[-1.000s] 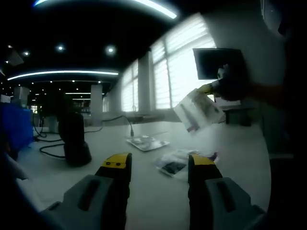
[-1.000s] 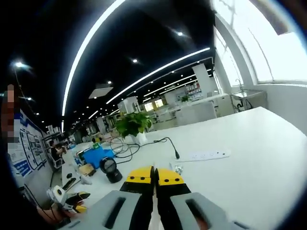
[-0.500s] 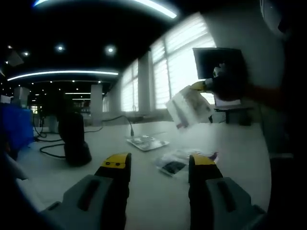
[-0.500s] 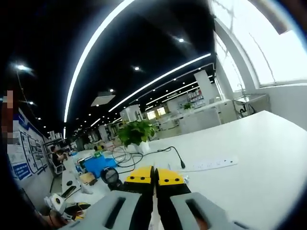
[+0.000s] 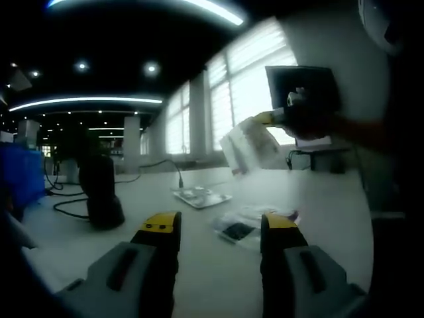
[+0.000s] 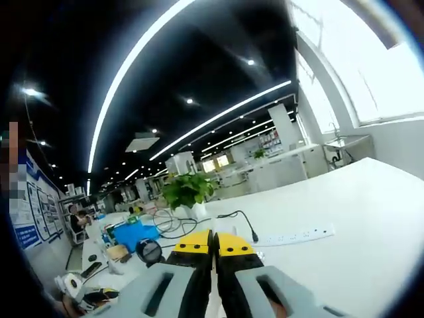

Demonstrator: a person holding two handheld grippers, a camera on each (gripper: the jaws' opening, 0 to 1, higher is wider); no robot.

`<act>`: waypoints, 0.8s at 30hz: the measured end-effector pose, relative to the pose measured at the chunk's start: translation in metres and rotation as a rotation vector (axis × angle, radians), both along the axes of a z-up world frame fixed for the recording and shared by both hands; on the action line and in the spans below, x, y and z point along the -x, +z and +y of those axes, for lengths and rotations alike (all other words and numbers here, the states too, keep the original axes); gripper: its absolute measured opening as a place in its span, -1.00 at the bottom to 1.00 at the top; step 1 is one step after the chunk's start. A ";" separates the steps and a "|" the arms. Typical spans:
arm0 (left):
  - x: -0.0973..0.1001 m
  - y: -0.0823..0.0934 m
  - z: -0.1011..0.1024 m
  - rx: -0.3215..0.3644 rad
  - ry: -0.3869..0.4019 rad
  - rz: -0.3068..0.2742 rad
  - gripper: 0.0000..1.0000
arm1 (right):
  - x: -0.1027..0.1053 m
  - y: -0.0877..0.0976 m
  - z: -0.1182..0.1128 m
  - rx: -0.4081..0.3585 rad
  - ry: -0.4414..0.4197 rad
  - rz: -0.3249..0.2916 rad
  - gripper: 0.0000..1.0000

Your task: Clip sheet goods on table flip sheet goods clip sheet goods scan sheet goods put sheet goods back to table

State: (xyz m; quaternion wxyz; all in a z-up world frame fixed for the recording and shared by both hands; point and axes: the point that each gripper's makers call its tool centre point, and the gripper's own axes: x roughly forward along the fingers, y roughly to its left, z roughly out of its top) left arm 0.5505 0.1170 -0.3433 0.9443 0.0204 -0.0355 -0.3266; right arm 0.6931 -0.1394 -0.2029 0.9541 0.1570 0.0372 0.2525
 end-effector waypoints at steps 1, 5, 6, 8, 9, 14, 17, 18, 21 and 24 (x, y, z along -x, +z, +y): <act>0.000 0.000 0.000 0.001 -0.001 0.000 -0.19 | -0.001 0.000 0.001 0.006 0.001 -0.006 -1.00; 0.000 0.001 0.001 0.010 -0.001 -0.002 -0.19 | -0.003 0.001 0.004 0.005 0.000 -0.018 -1.00; 0.000 0.002 0.001 0.012 -0.002 -0.002 -0.19 | -0.003 0.001 0.005 0.005 0.000 -0.020 -1.00; 0.001 0.002 0.000 0.014 -0.006 -0.002 -0.19 | -0.004 0.002 0.009 0.004 0.003 -0.026 -1.00; 0.001 0.002 0.000 0.013 -0.008 -0.002 -0.19 | -0.005 0.003 0.011 0.001 0.002 -0.029 -1.00; 0.001 0.001 -0.001 0.010 -0.012 -0.002 -0.19 | -0.010 0.008 0.021 -0.044 -0.001 -0.046 -1.00; 0.001 0.000 -0.001 0.006 -0.008 0.000 -0.19 | -0.014 0.006 0.026 -0.041 -0.005 -0.057 -1.00; 0.000 0.000 -0.001 0.003 -0.008 0.001 -0.19 | -0.016 0.005 0.029 -0.035 -0.004 -0.059 -1.00; 0.001 0.001 -0.001 0.008 -0.010 0.000 -0.19 | -0.019 0.001 0.035 -0.031 -0.002 -0.059 -1.00; 0.001 0.000 0.000 0.011 -0.011 0.002 -0.19 | -0.022 -0.002 0.037 -0.038 0.001 -0.054 -1.00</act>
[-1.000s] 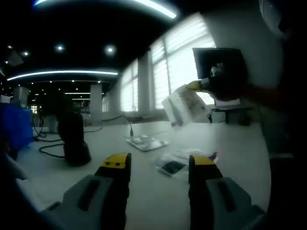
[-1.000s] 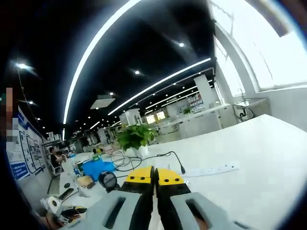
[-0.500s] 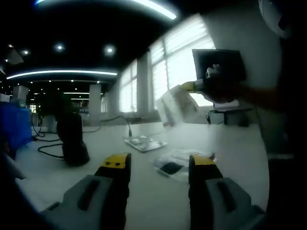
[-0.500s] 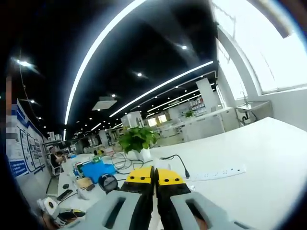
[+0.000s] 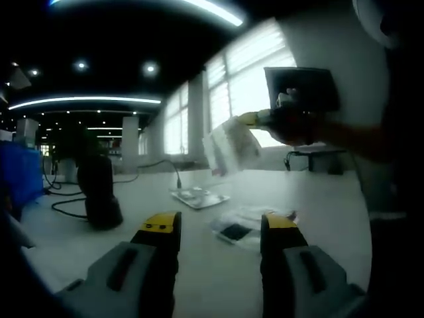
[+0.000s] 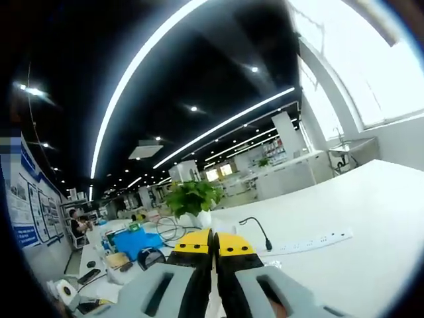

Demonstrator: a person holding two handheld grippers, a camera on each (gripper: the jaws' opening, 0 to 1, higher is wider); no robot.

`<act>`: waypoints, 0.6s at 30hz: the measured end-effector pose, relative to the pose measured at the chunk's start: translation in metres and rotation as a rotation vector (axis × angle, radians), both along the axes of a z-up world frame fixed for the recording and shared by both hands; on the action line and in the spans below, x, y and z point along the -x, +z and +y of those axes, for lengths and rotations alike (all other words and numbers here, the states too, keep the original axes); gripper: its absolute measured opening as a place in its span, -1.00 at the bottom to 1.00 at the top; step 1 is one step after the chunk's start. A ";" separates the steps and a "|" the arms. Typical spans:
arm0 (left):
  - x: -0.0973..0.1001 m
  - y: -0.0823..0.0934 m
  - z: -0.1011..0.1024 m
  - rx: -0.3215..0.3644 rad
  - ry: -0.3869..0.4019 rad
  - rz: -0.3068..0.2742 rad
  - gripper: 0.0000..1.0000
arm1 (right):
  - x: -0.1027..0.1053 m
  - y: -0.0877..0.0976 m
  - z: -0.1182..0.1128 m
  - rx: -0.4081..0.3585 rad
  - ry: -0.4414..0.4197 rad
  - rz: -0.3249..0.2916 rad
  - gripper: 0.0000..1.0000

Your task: Clip sheet goods on table flip sheet goods clip sheet goods scan sheet goods put sheet goods back to table

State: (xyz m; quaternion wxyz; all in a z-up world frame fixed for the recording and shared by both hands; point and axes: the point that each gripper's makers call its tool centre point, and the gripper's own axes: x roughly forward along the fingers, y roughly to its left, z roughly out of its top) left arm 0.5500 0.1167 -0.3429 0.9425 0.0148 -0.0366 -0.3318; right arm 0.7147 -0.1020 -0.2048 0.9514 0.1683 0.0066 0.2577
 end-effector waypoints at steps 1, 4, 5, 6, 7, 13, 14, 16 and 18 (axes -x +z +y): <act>0.000 0.000 0.000 -0.001 -0.001 0.000 -0.19 | 0.000 0.000 0.000 -0.003 0.001 -0.002 -1.00; 0.000 -0.001 0.001 0.001 -0.005 0.001 -0.19 | -0.003 0.002 0.001 -0.003 0.001 -0.012 -1.00; 0.000 -0.001 0.001 0.001 -0.005 0.001 -0.19 | -0.003 0.002 0.002 -0.003 0.003 -0.015 -1.00; 0.000 0.000 0.001 0.002 -0.005 0.001 -0.19 | -0.003 0.002 0.004 -0.004 0.004 -0.015 -1.00; 0.000 0.000 0.001 0.004 -0.006 0.000 -0.19 | -0.003 0.002 0.006 -0.002 0.004 -0.017 -1.00; 0.000 0.000 0.001 0.005 -0.006 0.001 -0.19 | -0.008 -0.001 0.015 -0.005 0.010 -0.016 -1.00; 0.000 0.000 0.001 0.004 -0.006 0.001 -0.19 | -0.009 -0.001 0.018 -0.009 0.012 -0.017 -1.00; 0.000 0.000 0.001 0.005 -0.006 0.001 -0.19 | -0.009 -0.001 0.023 -0.009 0.015 -0.023 -1.00; 0.000 0.000 0.001 0.006 -0.005 0.002 -0.19 | -0.010 -0.001 0.029 -0.012 0.017 -0.028 -1.00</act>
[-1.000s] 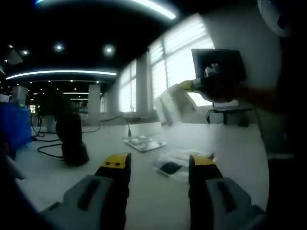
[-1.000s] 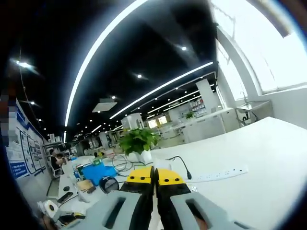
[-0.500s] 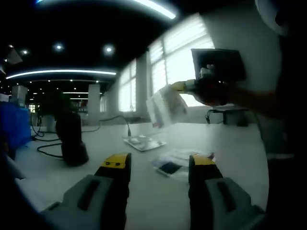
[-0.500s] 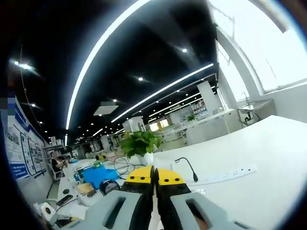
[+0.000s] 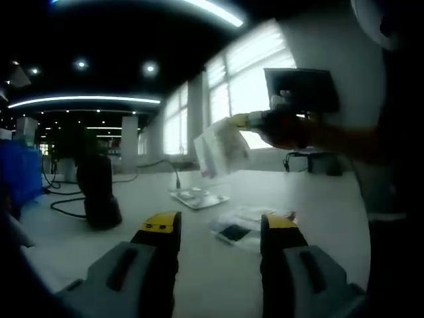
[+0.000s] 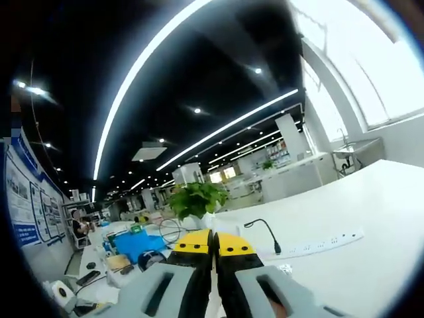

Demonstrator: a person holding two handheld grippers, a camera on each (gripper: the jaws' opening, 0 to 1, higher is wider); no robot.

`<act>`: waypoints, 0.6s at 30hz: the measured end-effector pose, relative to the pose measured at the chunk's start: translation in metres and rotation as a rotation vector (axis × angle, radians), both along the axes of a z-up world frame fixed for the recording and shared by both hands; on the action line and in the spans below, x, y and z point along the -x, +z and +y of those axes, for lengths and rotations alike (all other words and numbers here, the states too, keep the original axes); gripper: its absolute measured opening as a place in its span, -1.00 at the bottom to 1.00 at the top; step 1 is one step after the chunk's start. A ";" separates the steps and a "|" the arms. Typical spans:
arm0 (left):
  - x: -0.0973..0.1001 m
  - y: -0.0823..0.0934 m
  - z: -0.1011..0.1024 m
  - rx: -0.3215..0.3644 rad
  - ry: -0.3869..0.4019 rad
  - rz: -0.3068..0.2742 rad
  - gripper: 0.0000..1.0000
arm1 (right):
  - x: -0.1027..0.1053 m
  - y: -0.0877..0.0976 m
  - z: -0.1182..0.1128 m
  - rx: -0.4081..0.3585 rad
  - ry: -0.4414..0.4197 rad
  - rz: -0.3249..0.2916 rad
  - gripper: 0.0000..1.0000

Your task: Clip sheet goods on table flip sheet goods clip sheet goods scan sheet goods put sheet goods back to table

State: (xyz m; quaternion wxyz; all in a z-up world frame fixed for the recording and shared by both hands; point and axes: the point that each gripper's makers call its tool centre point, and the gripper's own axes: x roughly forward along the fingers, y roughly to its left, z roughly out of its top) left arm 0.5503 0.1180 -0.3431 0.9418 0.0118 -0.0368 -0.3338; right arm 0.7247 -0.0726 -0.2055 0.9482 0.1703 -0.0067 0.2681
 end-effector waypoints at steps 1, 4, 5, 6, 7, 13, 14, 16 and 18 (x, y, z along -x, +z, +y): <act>0.000 0.000 0.000 0.000 0.000 0.000 -0.19 | -0.001 0.000 0.002 -0.005 0.002 -0.002 -1.00; 0.000 0.000 -0.001 0.000 -0.001 0.000 -0.19 | -0.003 0.002 0.011 -0.017 0.005 -0.009 -1.00; 0.001 0.000 -0.001 0.000 -0.002 -0.001 -0.19 | -0.006 0.002 0.011 -0.020 0.005 -0.009 -1.00; 0.001 0.001 -0.001 0.000 -0.002 -0.001 -0.19 | -0.007 0.002 0.012 -0.025 0.005 -0.009 -1.00; 0.001 0.001 -0.001 0.000 -0.003 -0.001 -0.19 | -0.008 0.002 0.014 -0.030 0.007 -0.009 -1.00; 0.001 0.001 -0.001 0.005 -0.006 0.000 -0.20 | -0.011 0.004 0.027 0.009 0.007 -0.029 -1.00; 0.001 0.000 -0.001 0.002 -0.007 0.000 -0.20 | -0.011 0.005 0.029 0.013 0.010 -0.033 -1.00; 0.002 0.001 -0.002 0.005 -0.011 -0.001 -0.20 | -0.012 0.008 0.035 0.011 0.014 -0.039 -1.00; 0.002 0.001 -0.002 0.004 -0.011 -0.001 -0.20 | -0.014 0.009 0.039 0.007 0.016 -0.036 -1.00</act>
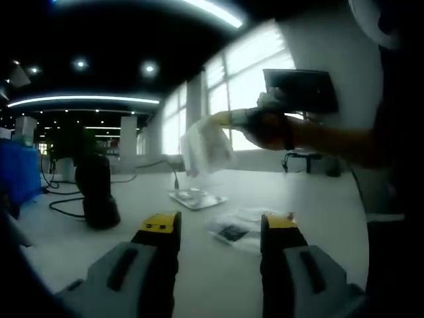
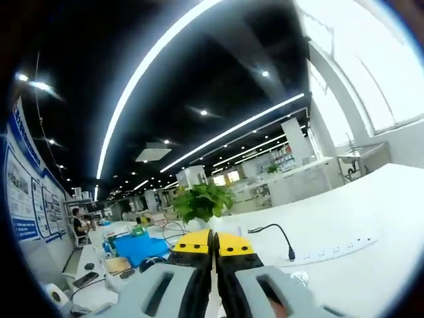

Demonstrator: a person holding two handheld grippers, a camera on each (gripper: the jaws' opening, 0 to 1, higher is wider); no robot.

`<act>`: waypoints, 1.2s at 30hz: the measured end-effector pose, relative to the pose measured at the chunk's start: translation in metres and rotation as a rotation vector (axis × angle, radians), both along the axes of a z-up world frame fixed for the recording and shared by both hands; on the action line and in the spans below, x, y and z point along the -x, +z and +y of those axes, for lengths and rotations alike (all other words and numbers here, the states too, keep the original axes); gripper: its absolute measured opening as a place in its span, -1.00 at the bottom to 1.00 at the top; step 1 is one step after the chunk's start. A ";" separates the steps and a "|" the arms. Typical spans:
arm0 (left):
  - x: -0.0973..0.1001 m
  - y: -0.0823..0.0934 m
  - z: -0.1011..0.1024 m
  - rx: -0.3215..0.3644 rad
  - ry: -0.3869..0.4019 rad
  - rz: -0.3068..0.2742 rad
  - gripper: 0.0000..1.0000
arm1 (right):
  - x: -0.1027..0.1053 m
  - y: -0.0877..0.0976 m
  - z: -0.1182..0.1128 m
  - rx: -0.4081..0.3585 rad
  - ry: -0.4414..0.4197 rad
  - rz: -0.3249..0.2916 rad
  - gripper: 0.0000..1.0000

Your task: Clip sheet goods on table flip sheet goods clip sheet goods scan sheet goods put sheet goods back to table

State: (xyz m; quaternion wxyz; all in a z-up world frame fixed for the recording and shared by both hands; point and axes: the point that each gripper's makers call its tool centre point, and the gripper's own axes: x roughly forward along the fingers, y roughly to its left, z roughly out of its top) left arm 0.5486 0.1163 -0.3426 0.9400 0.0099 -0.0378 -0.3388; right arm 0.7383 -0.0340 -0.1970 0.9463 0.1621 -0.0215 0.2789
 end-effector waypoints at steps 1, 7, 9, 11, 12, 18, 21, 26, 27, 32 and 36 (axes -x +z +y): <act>0.000 0.000 0.000 0.001 0.000 -0.001 -0.20 | -0.002 0.000 0.000 -0.006 -0.001 0.005 -1.00; 0.000 0.000 0.000 0.001 -0.001 -0.004 -0.20 | -0.009 -0.004 0.008 -0.028 -0.002 0.018 -1.00; 0.000 0.000 0.000 0.000 0.001 -0.004 -0.20 | -0.012 -0.005 0.011 -0.023 -0.006 0.009 -1.00; 0.001 0.001 0.000 0.001 0.000 -0.004 -0.20 | -0.015 -0.008 0.013 -0.009 -0.020 -0.009 -1.00; 0.001 0.001 0.000 0.001 0.000 -0.004 -0.20 | -0.016 -0.008 0.013 -0.010 -0.024 -0.014 -1.00; 0.001 0.002 0.000 0.004 -0.002 -0.005 -0.20 | -0.020 -0.008 0.023 0.020 -0.050 -0.055 -1.00; 0.001 0.002 0.000 0.006 -0.004 -0.006 -0.20 | -0.023 -0.010 0.028 0.013 -0.051 -0.054 -1.00; 0.002 0.003 0.000 0.008 -0.004 -0.007 -0.20 | -0.030 -0.016 0.033 0.024 -0.073 -0.067 -1.00; 0.002 0.003 0.000 0.007 -0.003 -0.007 -0.20 | -0.031 -0.017 0.033 0.024 -0.077 -0.071 -1.00; 0.001 0.002 0.001 0.010 -0.002 -0.006 -0.20 | -0.032 -0.022 0.036 0.017 -0.103 -0.080 -1.00; 0.002 0.002 0.000 0.007 -0.008 -0.007 -0.20 | -0.034 -0.026 0.039 0.001 -0.114 -0.081 -1.00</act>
